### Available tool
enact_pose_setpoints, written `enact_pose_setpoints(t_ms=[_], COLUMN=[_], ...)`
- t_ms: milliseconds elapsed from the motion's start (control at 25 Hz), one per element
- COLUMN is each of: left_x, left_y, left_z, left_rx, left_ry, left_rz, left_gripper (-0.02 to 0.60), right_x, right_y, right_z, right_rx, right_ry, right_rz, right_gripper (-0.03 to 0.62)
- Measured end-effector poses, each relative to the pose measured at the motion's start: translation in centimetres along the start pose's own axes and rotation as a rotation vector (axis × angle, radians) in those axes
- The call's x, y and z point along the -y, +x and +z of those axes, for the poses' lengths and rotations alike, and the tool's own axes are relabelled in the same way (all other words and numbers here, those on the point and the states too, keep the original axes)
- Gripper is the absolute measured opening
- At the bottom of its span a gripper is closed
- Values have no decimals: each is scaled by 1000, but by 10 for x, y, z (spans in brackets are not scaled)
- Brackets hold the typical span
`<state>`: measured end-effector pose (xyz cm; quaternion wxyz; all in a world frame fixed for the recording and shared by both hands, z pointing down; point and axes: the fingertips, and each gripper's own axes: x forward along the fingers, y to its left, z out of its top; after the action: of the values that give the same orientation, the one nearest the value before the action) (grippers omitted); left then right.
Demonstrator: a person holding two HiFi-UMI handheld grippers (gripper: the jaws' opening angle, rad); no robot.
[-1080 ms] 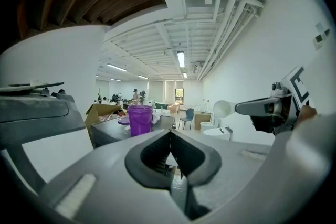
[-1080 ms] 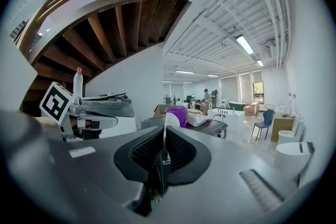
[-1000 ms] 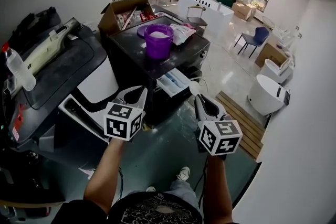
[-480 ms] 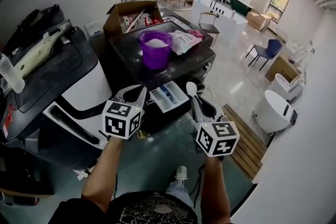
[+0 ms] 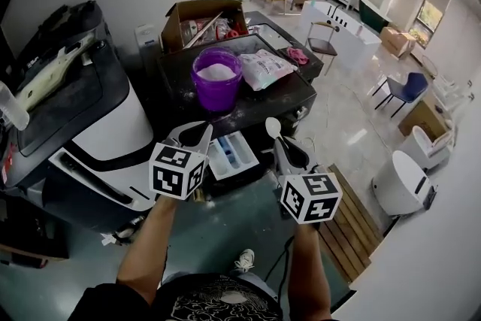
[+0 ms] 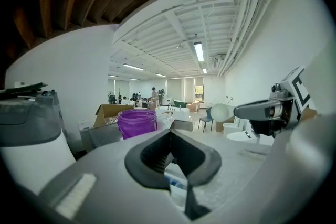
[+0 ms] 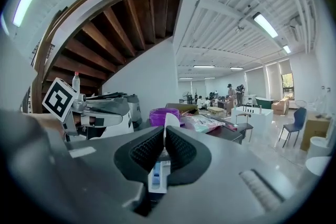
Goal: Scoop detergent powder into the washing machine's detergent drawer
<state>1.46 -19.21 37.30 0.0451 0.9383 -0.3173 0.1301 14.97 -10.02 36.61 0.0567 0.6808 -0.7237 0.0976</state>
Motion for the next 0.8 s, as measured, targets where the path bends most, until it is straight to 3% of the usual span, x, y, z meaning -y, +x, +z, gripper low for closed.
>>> enact_pose_setpoints(t_ms=[400,800], left_x=[-5,-22], left_y=[30,22], left_z=[10,16], left_rx=[-18,-17], left_ry=[-13,-21], left_rz=[125,256], left_gripper=[0,0], right_x=[34,27], right_y=[39,70], right_z=[5,17], right_rx=[-15,0], right_ry=[-12,-34], right_rz=[131,274], right_gripper=[38,38])
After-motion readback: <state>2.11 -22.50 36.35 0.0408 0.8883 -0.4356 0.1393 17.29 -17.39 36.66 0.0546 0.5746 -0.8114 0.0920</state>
